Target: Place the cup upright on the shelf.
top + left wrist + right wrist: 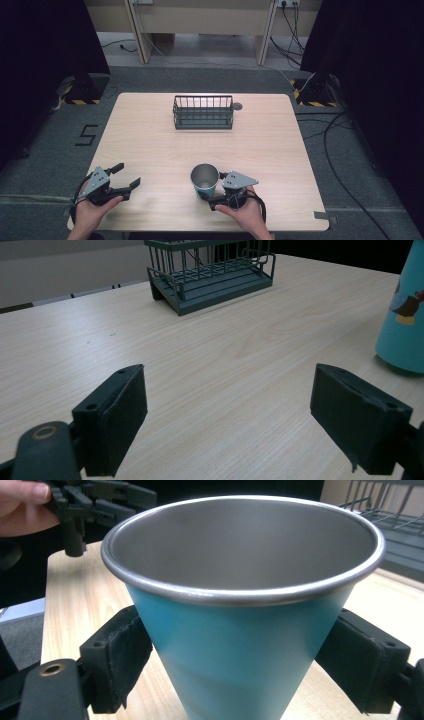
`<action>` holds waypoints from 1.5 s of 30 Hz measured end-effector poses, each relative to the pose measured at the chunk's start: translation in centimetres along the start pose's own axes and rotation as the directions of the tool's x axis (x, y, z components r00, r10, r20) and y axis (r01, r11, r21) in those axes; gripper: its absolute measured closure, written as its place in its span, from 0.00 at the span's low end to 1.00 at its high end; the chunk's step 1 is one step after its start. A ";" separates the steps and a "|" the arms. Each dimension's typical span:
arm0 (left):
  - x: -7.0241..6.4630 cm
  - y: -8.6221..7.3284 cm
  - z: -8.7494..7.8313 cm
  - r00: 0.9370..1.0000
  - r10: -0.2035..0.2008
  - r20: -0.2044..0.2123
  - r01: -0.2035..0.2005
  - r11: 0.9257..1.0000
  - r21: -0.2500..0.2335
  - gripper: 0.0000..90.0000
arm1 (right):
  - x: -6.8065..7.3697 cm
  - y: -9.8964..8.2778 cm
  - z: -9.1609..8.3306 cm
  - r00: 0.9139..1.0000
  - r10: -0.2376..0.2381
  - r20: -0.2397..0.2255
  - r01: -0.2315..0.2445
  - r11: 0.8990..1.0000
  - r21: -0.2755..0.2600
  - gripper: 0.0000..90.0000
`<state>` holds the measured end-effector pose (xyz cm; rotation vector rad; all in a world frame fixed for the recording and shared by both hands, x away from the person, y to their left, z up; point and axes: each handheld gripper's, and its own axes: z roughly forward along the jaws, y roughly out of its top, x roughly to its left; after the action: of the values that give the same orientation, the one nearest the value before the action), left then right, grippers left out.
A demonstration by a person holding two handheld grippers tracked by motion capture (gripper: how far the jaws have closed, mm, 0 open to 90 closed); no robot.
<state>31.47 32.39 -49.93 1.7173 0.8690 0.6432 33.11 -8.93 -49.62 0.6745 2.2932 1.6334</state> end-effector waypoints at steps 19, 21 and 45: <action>0.0 0.0 0.0 1.000 0.000 -0.001 0.000 1.000 -0.003 0.16 | -1.2 2.1 -1.0 0.998 -0.005 0.070 0.009 0.998 -0.059 0.20; 0.0 0.0 0.0 1.000 0.000 -0.001 0.000 1.000 -0.003 0.16 | -1.5 2.4 -1.1 0.997 -0.002 0.082 0.008 0.998 -0.069 0.20; 0.0 0.0 0.0 1.000 -0.003 0.001 0.003 1.000 -0.003 0.16 | -3.5 4.5 -0.8 0.987 0.009 0.161 0.009 0.994 -0.112 0.20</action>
<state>31.44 32.40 -49.89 1.7135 0.8696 0.6417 36.80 -10.18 -45.31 0.7506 2.0724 1.6300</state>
